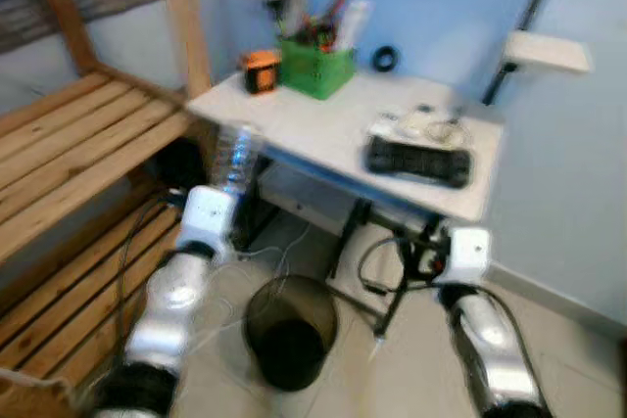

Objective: Clean up the room

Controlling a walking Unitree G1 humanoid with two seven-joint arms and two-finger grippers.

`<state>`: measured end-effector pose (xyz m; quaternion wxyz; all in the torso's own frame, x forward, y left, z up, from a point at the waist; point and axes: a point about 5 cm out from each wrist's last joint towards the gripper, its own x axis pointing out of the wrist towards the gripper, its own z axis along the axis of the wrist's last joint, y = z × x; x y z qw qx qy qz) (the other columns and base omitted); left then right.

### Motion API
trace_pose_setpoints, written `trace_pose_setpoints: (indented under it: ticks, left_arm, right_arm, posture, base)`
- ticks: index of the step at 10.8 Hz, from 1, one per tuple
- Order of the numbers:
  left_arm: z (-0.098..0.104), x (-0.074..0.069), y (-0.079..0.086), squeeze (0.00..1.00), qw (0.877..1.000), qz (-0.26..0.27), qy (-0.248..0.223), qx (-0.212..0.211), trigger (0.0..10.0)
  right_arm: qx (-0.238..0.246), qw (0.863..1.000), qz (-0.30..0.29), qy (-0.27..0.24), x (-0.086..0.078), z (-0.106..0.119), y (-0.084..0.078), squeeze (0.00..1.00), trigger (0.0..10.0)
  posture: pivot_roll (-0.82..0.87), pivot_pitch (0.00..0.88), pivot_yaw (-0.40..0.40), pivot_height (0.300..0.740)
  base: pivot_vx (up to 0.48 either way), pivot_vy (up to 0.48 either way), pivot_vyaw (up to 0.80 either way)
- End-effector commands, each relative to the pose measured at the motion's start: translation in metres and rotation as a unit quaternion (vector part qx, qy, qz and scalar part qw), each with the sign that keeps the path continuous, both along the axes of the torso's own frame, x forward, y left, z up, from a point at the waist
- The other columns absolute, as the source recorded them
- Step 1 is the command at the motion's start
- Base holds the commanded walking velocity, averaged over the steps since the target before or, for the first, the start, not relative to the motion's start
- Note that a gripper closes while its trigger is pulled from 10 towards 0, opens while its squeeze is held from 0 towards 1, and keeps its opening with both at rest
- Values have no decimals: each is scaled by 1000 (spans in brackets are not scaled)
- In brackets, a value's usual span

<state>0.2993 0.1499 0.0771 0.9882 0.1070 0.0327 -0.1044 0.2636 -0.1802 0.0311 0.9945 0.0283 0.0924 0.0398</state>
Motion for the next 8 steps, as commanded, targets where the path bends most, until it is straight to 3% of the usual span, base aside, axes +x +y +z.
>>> trace_pose_setpoints:
  ticks: [1,2,3,4,6,8]
  left_arm:
    - [8,4,2,0,1000,-3,-17,8,10000]
    - [7,4,-1,0,1000,-9,-16,17,10000]
    - [7,3,-3,0,1000,-12,-20,19,10000]
    - [6,4,1,0,1000,7,-12,-4,10000]
    - [6,4,3,0,1000,15,-13,-6,10000]
    - [6,0,4,0,1000,22,-19,-11,10000]
  right_arm:
    - [5,1000,-2,-12,5,5,1,0,10000]
    - [3,1000,2,-10,3,4,3,0,10000]
    - [0,1000,12,-9,2,3,3,0,10000]
    - [-2,1000,19,-7,-1,2,3,0,10000]
    - [-3,999,37,-4,-7,0,3,0,10000]
    - [7,985,171,16,-24,-6,24,0,10000]
  posture:
    - [-3,0,-11,740]
    - [-3,0,-11,740]
    - [-6,0,-13,740]
    - [-5,0,-16,740]
    - [-2,0,-22,740]
    - [-3,0,-29,740]
  base:
    - [304,-368,0]
    - [304,-368,0]
    - [277,-390,794]
    - [0,0,781]
    - [0,0,766]
    - [0,0,741]
